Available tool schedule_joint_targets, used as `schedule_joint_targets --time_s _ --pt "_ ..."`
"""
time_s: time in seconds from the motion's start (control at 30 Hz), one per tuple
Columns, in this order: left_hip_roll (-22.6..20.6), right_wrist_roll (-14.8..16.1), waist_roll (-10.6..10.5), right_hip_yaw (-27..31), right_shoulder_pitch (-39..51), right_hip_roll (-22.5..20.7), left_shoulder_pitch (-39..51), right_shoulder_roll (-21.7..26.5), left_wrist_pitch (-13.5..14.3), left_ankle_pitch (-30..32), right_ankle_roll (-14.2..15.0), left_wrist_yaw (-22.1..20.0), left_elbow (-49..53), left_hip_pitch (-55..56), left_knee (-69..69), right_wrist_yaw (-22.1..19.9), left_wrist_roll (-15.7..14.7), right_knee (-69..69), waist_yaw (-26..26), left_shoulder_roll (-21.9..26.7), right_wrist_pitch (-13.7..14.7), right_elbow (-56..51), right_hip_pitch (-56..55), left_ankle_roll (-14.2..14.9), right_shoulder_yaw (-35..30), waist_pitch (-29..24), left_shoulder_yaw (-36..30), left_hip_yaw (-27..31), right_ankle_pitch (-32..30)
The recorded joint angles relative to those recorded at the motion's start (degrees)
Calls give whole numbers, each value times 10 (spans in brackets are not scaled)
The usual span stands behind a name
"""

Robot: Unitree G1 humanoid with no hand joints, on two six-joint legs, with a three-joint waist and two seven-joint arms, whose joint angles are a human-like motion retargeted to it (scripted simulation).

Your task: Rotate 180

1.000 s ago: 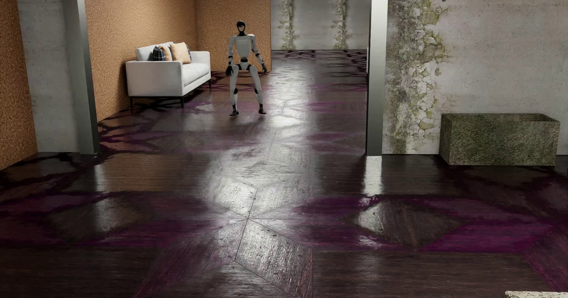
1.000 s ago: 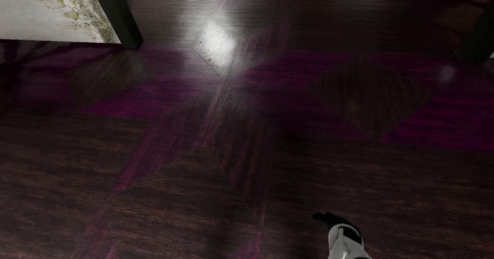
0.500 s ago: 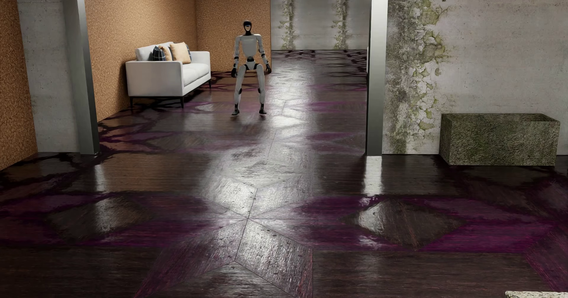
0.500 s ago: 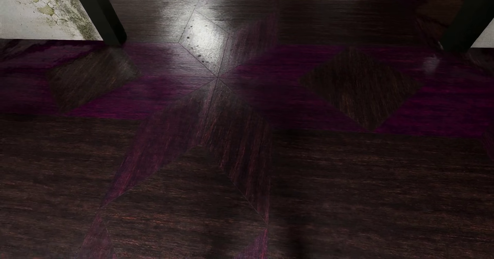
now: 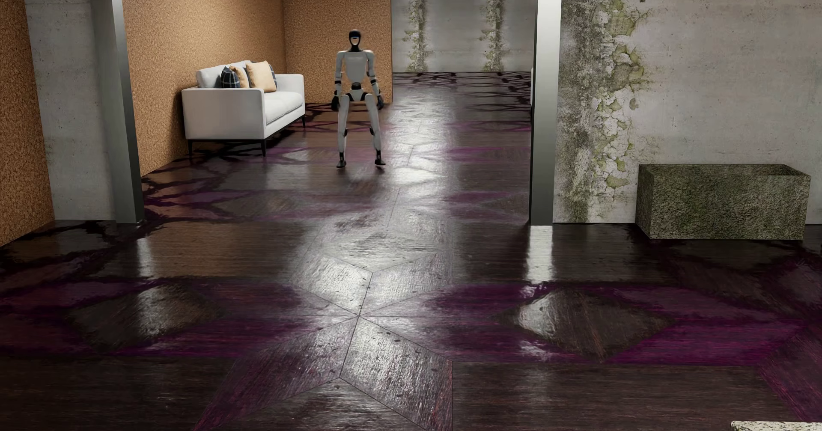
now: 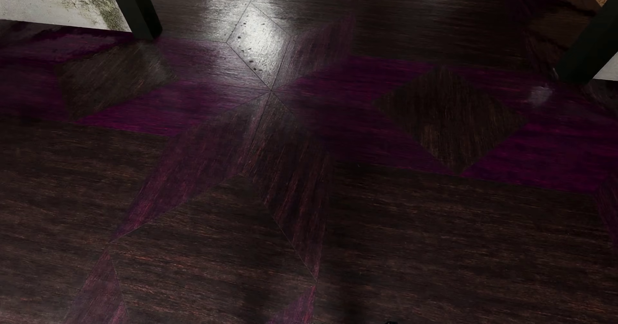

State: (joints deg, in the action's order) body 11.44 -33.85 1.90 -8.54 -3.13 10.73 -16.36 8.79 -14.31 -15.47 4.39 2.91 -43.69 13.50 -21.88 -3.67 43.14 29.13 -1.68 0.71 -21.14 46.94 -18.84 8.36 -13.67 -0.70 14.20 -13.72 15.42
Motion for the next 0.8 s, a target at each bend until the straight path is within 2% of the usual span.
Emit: schedule_joint_targets --time_s 0.1,0.2,0.23,0.27,0.3,0.37,0.4,0.47,0.53,0.6,0.63,0.67,0.7,0.77,0.8 --pt "1 6 -10 -77 10 8 13 6 26 11 -19 -16 50 52 -37 -16 -5 19 -2 14 20 -40 9 15 13 -9 -1 81 19" --pt "-25 12 -27 -175 15 31 18 29 67 48 -36 -41 121 104 -35 -13 -19 29 -7 29 23 -54 19 25 16 -21 -32 166 28" --pt "-33 11 -33 -206 23 42 16 44 78 65 -41 -43 142 109 -3 -9 -25 26 -7 31 21 -45 21 21 7 -24 -40 171 25" --pt "-27 9 -39 -236 36 52 11 59 83 70 -46 -43 157 108 35 -1 -27 21 -5 33 16 -28 21 37 -6 -25 -46 131 18" --pt "-18 1 -44 -262 52 61 6 73 80 64 -50 -41 166 102 59 13 -28 11 -3 33 7 -3 22 40 -26 -25 -47 74 9" --pt "8 -17 -50 -303 87 74 0 95 66 51 -57 -36 159 85 26 50 -24 -16 -3 36 -13 51 27 -7 -68 -23 -48 -29 -14" --pt "25 -29 -51 -319 103 76 -2 101 53 36 -59 -32 147 73 -20 64 -20 -30 -4 41 -21 72 31 -21 -89 -21 -45 -58 -25" --pt "62 -48 -53 -343 125 77 -7 105 28 7 -64 -24 115 38 -109 68 -16 -54 -4 46 -21 86 38 -31 -118 -16 -28 -94 -44" --pt "100 -31 -56 -366 120 85 -7 103 5 -17 -68 -22 73 -8 -167 33 -22 -60 1 43 -11 59 39 -68 -97 -8 -5 -124 -58" --pt "155 11 -61 -400 89 101 -1 95 -12 -31 -69 -9 27 -75 -171 -11 -17 -59 10 42 14 8 40 -127 -45 2 1 -223 -72" --pt "177 30 -65 -422 67 110 5 91 -17 -12 -69 6 9 -115 -148 -27 -9 -61 15 43 26 -17 44 -144 -20 7 -3 -293 -81" --pt "187 43 -69 -447 45 121 11 86 -16 50 -67 23 -2 -148 -115 -39 -1 -65 19 44 34 -38 50 -130 1 12 -9 -356 -92" --pt "180 52 -73 -473 23 135 17 81 -8 55 -66 39 -6 -164 -76 -50 9 -67 20 47 38 -54 57 -31 21 14 -19 -382 -105" --pt "142 61 -79 -528 -14 172 30 68 12 -36 -60 53 11 -146 -25 -55 19 -66 14 51 26 -58 71 20 53 16 -30 -350 -134" --pt "114 57 -79 -556 -27 198 35 66 24 -51 -59 47 25 -131 -15 -50 16 -74 10 46 16 -46 85 25 58 15 -34 -320 -153"
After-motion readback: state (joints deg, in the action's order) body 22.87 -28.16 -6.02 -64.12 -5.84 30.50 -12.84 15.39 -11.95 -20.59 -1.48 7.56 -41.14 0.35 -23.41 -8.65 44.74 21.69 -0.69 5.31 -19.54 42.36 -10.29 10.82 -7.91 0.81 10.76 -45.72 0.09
